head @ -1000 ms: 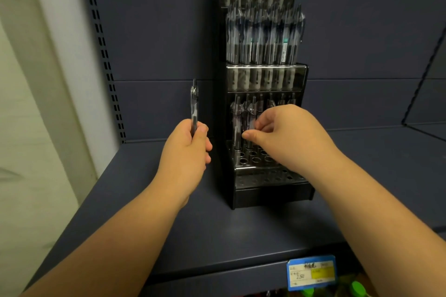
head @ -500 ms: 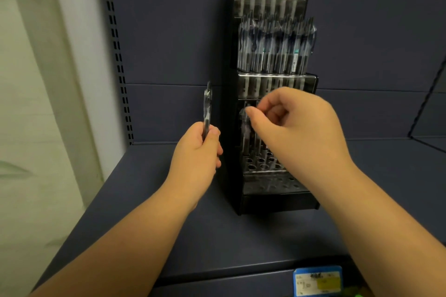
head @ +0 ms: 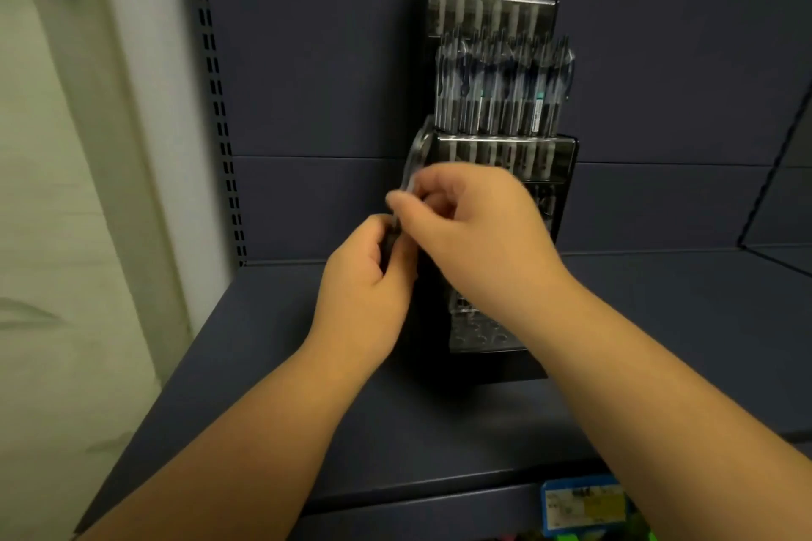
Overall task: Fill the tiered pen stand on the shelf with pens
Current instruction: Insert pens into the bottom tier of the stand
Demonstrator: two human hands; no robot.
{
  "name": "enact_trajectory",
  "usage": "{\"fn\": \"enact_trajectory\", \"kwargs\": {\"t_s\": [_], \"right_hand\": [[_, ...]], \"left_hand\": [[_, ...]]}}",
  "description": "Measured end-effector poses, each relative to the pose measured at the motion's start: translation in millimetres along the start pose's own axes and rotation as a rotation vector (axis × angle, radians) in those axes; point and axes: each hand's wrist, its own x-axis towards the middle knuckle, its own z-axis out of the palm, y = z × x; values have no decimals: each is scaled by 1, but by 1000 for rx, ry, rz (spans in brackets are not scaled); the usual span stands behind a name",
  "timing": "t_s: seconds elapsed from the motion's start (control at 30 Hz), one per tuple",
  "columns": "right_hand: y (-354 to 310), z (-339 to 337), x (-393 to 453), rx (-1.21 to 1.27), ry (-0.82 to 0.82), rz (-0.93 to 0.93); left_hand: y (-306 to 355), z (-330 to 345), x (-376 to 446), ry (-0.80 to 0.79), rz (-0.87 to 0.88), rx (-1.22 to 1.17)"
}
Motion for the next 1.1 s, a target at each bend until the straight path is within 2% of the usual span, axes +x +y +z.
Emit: {"fn": "enact_trajectory", "kwargs": {"t_s": [0.13, 0.23, 0.33, 0.57, 0.7, 0.9, 0.97, 1.1], "right_hand": [[-8, -35, 10, 109, 202, -19], [-3, -70, 14, 92, 259, -17], [9, -94, 10, 21, 292, 16], [37, -87, -8, -78, 100, 225], [47, -70, -12, -67, 115, 239], [49, -64, -11, -210, -38, 267], [49, -64, -9, -235, -46, 281], [52, -66, -4, -287, -70, 309]], "left_hand": [[-9, 3, 4, 19, -95, 44], [-16, 3, 6, 15, -206, 46], [-22, 2, 9, 56, -232, 117], [-25, -3, 13, 82, -186, 348], [-27, -7, 14, 51, -148, 468], [-30, -16, 17, 65, -93, 648], [-33, -18, 17, 24, -28, 790], [-35, -18, 19, -177, 90, 1051]]}}
